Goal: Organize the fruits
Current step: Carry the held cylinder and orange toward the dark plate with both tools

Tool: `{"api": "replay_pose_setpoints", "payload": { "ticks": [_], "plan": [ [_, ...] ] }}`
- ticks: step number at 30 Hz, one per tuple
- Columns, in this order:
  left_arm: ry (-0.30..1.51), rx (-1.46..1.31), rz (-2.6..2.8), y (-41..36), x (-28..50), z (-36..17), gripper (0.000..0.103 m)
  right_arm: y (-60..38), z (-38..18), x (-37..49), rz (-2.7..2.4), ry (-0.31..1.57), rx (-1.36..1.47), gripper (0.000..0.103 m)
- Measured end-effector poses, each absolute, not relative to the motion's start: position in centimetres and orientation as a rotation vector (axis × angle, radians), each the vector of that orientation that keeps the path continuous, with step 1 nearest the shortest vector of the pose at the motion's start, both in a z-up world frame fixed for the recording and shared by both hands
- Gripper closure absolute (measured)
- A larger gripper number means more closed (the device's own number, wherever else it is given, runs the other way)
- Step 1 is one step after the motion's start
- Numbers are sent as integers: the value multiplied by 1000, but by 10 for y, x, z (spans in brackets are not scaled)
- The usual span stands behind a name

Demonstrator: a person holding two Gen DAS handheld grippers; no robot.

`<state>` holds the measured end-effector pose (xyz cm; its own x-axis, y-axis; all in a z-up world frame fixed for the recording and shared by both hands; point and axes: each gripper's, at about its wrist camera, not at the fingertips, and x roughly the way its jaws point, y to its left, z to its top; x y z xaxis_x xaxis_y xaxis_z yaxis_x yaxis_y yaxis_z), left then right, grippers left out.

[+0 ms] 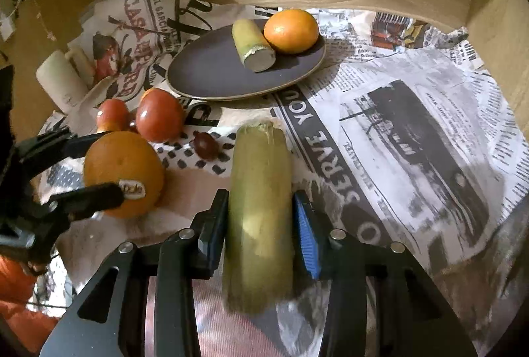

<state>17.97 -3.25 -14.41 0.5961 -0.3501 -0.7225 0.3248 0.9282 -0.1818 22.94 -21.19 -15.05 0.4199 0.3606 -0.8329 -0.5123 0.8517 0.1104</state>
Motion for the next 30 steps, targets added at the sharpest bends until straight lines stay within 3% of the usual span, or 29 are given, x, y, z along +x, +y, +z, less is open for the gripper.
{"api": "replay_pose_setpoints", "payload": {
  "ticks": [18, 30],
  "plan": [
    [862, -24, -415, -49, 197, -151, 36, -216, -135, 230, 519, 906, -175, 69],
    [764, -79, -345, -19, 196, -109, 36, -209, -97, 236, 537, 789, -173, 69]
  ]
}}
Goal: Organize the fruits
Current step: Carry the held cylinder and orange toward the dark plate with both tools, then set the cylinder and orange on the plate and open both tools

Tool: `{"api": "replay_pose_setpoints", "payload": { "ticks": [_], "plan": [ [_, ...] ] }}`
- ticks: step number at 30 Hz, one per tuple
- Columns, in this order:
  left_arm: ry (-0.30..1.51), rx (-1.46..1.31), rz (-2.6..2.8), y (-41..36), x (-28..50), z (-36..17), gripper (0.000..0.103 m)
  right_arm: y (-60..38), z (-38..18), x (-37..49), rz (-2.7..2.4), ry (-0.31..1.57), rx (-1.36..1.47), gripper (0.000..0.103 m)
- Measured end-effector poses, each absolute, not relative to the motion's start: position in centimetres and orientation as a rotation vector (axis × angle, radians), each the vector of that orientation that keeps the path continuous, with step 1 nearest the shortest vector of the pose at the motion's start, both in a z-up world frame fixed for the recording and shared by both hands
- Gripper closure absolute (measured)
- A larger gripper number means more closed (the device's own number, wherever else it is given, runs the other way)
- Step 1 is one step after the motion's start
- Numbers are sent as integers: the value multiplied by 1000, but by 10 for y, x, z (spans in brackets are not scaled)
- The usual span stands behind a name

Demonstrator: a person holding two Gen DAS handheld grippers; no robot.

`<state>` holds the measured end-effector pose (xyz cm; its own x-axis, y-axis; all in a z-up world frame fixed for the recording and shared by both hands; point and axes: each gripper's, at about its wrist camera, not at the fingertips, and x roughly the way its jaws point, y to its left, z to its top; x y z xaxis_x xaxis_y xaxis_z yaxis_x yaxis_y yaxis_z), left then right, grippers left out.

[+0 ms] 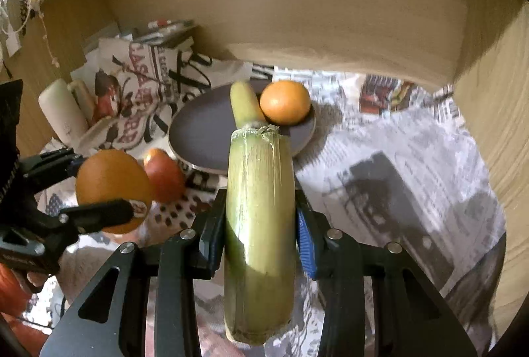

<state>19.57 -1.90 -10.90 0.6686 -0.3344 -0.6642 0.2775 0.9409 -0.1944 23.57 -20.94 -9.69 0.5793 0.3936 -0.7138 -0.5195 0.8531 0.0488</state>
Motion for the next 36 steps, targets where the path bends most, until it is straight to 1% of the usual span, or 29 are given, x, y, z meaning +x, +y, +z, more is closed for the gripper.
{"api": "replay_pose_setpoints", "payload": {
  "ticks": [10, 17, 27, 36],
  "plan": [
    [684, -84, -261, 12, 213, -73, 36, -186, -77, 250, 579, 730, -214, 69],
    [661, -77, -217, 29, 228, -63, 36, -167, -72, 269, 611, 719, -230, 69],
    [675, -75, -180, 46, 260, -69, 36, -138, -79, 301, 643, 736, -274, 69],
    [731, -98, -156, 67, 294, -89, 36, -109, -100, 326, 667, 788, -353, 69]
  ]
}}
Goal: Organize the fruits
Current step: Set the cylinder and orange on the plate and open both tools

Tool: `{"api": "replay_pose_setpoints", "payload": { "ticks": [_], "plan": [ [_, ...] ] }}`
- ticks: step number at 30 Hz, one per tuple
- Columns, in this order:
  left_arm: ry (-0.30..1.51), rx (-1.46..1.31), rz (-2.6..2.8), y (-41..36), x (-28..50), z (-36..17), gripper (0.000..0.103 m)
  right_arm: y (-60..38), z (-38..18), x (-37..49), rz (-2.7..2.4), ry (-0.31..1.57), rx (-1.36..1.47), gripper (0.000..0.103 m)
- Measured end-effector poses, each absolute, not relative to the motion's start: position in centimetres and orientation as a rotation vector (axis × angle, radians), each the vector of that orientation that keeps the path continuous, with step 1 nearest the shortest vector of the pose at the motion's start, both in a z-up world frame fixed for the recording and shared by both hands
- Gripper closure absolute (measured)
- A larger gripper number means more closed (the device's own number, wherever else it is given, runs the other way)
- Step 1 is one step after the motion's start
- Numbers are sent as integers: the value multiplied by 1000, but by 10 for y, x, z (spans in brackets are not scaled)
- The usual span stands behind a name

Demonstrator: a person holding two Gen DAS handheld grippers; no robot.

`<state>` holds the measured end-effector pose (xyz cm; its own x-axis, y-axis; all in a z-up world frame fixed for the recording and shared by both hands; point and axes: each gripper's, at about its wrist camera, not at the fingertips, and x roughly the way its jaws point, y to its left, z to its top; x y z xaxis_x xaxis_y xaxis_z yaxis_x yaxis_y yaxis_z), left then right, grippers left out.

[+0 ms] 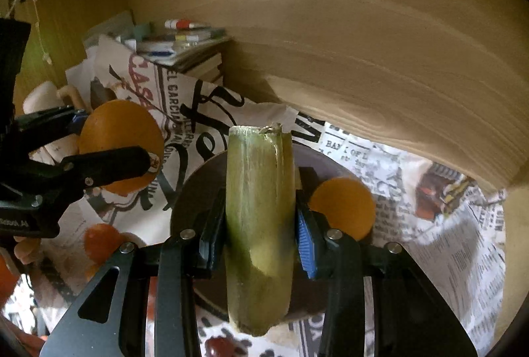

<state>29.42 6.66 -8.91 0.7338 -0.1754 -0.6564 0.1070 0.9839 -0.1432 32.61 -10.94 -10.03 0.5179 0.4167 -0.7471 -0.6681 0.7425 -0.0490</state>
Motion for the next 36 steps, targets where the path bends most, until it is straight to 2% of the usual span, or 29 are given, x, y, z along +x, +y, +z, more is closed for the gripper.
{"api": "replay_pose_setpoints", "payload": {
  "ticks": [16, 20, 36],
  "plan": [
    [806, -114, -156, 80, 324, -116, 36, -94, -126, 349, 699, 890, -374, 69],
    [825, -109, -168, 75, 327, -121, 36, -100, -118, 344, 678, 858, -376, 57],
    [899, -42, -224, 42, 344, -141, 36, -151, -95, 335, 583, 800, -296, 56]
  ]
}}
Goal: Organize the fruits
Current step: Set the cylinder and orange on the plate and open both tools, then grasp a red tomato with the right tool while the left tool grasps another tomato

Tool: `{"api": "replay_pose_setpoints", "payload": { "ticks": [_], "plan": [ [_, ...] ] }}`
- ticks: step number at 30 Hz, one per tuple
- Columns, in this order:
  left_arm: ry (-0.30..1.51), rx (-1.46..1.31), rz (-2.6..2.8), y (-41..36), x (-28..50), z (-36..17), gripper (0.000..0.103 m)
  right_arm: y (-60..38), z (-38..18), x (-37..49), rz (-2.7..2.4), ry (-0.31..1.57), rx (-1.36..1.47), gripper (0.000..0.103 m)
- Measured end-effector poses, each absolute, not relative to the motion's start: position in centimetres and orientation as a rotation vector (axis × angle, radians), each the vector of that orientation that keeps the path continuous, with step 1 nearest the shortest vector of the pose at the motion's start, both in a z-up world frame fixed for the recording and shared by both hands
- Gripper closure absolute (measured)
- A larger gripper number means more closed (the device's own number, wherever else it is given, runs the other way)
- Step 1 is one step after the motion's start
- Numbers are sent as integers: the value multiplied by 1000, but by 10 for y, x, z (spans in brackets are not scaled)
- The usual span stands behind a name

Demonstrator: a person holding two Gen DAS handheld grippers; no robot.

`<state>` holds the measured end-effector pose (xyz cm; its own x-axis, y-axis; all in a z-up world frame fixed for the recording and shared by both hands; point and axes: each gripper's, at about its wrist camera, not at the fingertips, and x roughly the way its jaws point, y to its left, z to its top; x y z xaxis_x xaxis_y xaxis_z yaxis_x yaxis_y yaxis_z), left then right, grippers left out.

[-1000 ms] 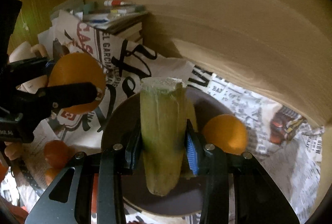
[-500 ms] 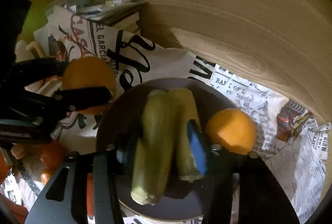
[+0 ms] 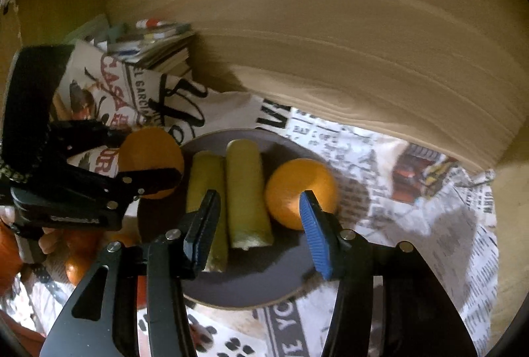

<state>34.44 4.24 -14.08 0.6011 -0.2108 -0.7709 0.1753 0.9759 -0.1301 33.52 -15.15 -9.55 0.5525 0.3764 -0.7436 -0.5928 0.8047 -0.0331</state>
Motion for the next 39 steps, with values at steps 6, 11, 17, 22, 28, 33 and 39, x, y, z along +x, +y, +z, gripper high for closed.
{"api": "replay_pose_setpoints", "payload": {
  "ticks": [6, 11, 17, 22, 28, 33, 39],
  "plan": [
    [926, -26, -216, 41, 347, -140, 36, -163, -93, 331, 569, 801, -275, 54],
    [949, 8, -194, 35, 344, -138, 35, -164, -93, 324, 570, 797, -269, 51],
    [871, -52, -179, 41, 326, -116, 23, -166, -89, 313, 572, 786, -263, 50],
    [804, -57, -152, 47, 302, -94, 23, -165, -81, 299, 576, 766, -258, 49],
    [715, -41, -122, 54, 262, -74, 19, -158, -73, 278, 582, 727, -271, 43],
    [677, -49, -108, 63, 232, -67, 16, -152, -72, 259, 599, 712, -276, 42],
    [683, -62, -95, 73, 203, -72, 15, -144, -82, 240, 628, 723, -257, 39]
  ]
}}
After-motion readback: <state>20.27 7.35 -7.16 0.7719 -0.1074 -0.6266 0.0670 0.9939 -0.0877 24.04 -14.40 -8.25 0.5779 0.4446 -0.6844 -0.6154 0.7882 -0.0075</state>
